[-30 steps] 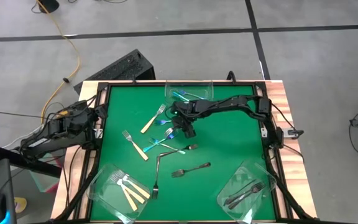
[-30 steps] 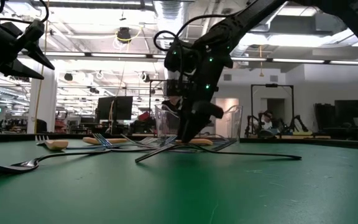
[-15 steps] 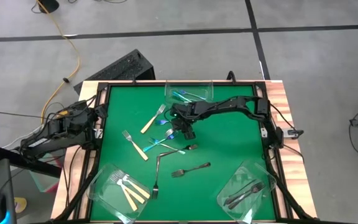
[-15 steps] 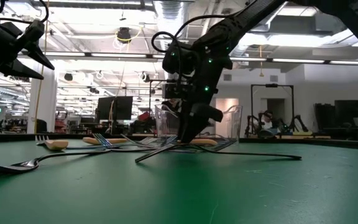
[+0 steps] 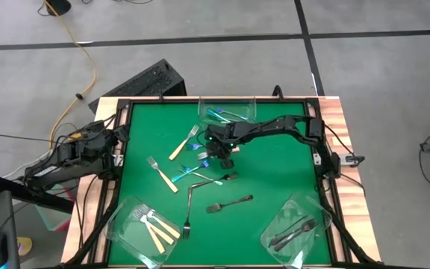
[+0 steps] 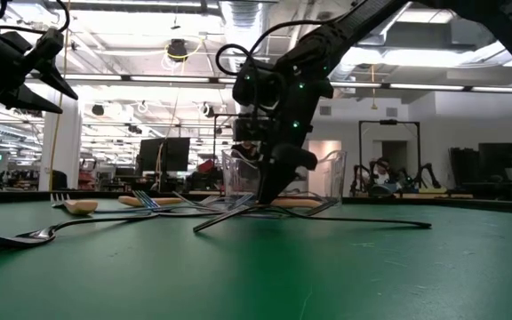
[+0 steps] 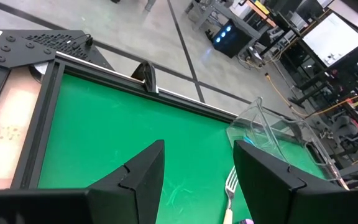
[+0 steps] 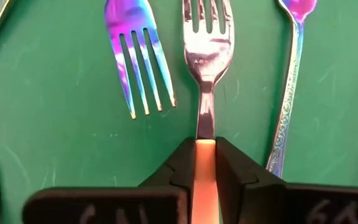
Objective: Sort silverware by color (type)
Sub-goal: Put the orange fork into the bottom left transparent bin
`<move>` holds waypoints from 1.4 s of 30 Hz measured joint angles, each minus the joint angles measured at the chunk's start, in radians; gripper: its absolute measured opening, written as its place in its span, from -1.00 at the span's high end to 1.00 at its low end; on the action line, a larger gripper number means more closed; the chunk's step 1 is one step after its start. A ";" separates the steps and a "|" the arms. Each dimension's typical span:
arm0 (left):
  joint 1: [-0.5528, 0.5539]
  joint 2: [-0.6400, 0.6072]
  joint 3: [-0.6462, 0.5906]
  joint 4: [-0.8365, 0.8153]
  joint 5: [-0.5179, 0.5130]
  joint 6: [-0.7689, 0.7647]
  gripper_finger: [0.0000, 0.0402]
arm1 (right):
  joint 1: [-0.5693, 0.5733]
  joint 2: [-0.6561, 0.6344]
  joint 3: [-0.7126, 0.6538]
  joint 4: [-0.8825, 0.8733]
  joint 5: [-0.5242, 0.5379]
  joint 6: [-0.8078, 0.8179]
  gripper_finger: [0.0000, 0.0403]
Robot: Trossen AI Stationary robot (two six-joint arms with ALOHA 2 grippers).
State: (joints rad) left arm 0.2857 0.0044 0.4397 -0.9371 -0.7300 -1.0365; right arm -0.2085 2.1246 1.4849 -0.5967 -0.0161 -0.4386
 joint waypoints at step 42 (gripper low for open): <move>0.000 0.000 0.000 0.001 0.018 0.000 0.12 | 0.163 -0.168 -0.003 0.635 -0.041 0.633 0.82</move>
State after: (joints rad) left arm 0.2859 0.0048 0.4397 -0.9360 -0.7115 -1.0363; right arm -0.0457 1.9564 1.4822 0.0388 -0.0574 0.1944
